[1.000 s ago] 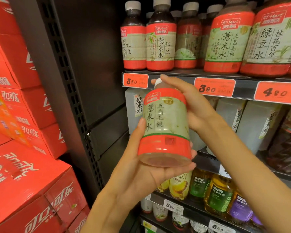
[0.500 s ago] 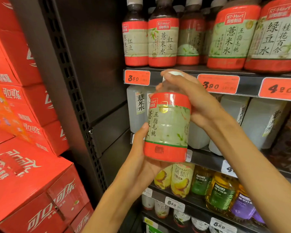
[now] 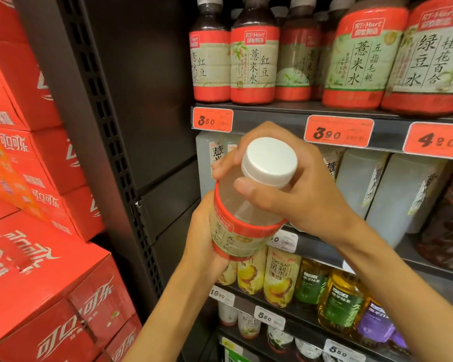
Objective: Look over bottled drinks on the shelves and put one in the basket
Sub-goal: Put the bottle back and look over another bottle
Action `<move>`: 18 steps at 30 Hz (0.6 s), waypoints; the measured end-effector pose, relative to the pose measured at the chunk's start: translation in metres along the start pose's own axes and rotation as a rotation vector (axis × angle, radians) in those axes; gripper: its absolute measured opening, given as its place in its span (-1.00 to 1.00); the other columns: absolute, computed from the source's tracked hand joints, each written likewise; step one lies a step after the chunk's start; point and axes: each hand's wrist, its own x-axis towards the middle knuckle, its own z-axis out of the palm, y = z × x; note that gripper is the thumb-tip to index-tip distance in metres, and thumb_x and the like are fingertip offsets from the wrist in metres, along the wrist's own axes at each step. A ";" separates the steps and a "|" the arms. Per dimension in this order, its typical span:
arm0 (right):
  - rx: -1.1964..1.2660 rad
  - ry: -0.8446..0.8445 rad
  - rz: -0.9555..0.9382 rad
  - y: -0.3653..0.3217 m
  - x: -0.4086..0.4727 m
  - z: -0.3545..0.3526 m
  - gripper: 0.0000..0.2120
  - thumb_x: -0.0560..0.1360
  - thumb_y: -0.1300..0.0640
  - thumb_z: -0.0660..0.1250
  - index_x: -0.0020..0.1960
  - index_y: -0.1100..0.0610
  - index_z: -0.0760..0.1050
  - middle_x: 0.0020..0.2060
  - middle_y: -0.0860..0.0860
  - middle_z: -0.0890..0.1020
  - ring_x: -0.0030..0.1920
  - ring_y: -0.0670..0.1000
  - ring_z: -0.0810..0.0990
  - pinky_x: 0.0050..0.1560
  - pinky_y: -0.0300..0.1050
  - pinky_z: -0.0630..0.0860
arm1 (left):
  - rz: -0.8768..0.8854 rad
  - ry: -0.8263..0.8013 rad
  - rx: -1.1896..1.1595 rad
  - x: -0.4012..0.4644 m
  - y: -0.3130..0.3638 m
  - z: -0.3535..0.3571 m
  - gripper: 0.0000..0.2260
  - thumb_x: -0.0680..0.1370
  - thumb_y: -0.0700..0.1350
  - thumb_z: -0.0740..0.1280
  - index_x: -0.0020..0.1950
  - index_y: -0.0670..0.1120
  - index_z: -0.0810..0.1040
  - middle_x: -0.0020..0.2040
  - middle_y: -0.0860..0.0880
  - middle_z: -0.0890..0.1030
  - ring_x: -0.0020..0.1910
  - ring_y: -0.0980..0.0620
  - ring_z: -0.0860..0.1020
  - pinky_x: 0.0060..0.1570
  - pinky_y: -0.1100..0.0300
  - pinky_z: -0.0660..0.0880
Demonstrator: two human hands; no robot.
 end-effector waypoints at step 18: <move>0.575 0.080 0.468 0.022 0.014 -0.027 -0.75 0.46 0.01 0.22 -0.19 0.15 0.57 -0.16 0.15 0.71 -0.08 0.11 0.67 -0.06 -0.06 0.59 | -0.193 -0.126 0.270 -0.021 0.002 0.012 -0.45 0.33 0.35 0.41 0.23 0.12 0.60 0.28 -0.02 0.59 0.28 0.00 0.54 0.13 0.15 0.54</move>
